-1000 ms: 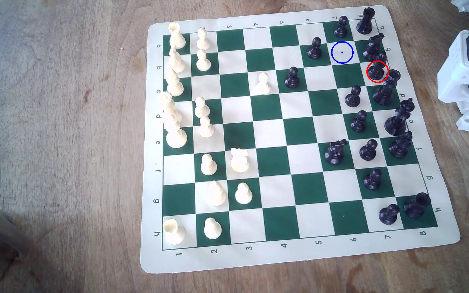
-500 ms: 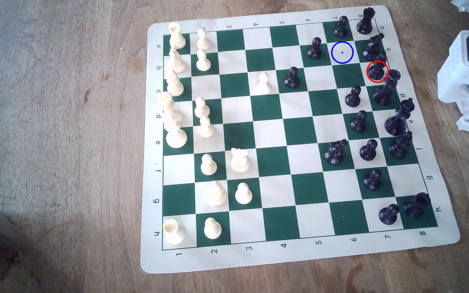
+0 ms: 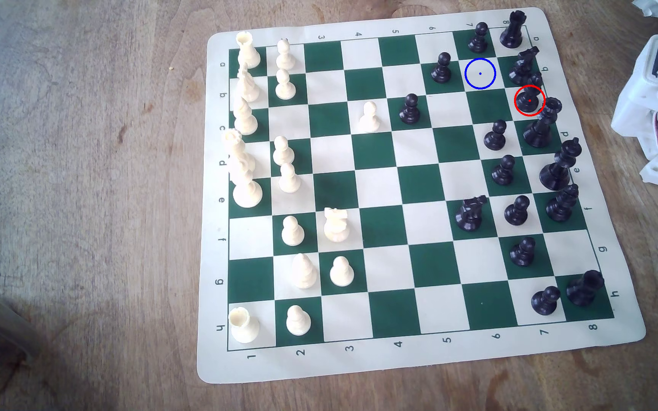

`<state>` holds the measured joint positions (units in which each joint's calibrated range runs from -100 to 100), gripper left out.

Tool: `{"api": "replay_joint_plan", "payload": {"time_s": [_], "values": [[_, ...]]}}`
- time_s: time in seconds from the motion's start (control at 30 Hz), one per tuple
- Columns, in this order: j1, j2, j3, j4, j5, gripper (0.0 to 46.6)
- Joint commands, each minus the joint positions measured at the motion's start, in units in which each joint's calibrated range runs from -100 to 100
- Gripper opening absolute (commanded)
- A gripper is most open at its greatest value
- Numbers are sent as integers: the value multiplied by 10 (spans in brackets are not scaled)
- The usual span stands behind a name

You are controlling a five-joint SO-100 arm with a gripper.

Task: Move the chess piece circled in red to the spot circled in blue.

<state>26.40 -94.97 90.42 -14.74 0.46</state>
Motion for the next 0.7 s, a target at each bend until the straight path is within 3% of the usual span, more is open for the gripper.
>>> {"api": "replay_joint_plan", "payload": {"time_s": [0.0, 0.07, 0.2, 0.43, 0.57, 0.6, 0.67], "values": [[20, -4, -129, 384, -4, 59], [25, 1, -177, 516, -2, 83], [34, 75, -328, 790, 0, 64], [20, 193, -431, 957, 15, 23], [1, 259, -455, 1011, 14, 97], [2, 281, -448, 1019, 15, 138], [5, 299, -445, 1033, 19, 147]]}}
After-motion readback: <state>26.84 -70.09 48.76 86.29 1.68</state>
